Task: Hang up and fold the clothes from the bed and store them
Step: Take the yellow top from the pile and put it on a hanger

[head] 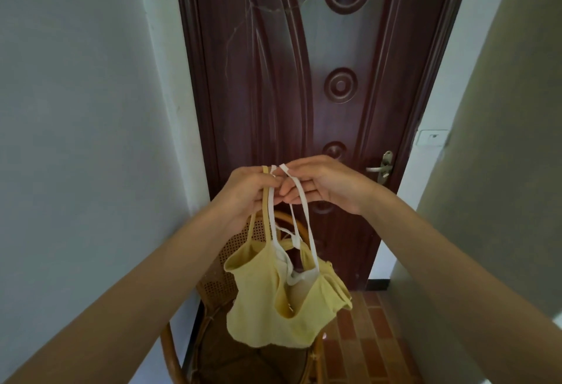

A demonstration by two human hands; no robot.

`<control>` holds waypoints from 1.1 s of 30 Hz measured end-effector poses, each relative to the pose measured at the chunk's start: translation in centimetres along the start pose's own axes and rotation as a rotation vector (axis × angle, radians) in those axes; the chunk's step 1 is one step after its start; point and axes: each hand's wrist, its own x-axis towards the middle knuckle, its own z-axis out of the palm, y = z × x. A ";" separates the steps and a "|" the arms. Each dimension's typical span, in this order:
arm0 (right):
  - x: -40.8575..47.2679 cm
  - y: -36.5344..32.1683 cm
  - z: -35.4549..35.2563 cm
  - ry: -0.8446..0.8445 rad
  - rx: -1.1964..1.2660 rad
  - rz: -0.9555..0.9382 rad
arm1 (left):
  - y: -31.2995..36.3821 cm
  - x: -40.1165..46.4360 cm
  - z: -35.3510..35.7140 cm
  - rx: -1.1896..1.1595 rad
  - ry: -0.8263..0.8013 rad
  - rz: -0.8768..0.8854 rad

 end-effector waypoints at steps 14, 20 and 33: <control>-0.5 1.7 0.9 -0.011 -0.103 0.056 | 1.0 -0.5 0.3 -0.167 0.012 -0.037; -0.3 0.6 0.3 0.033 0.100 0.023 | 0.2 -0.1 -1.1 -0.204 0.077 -0.046; 0.5 0.9 0.7 0.036 -0.093 0.030 | 0.6 0.4 -0.3 -0.103 0.078 0.006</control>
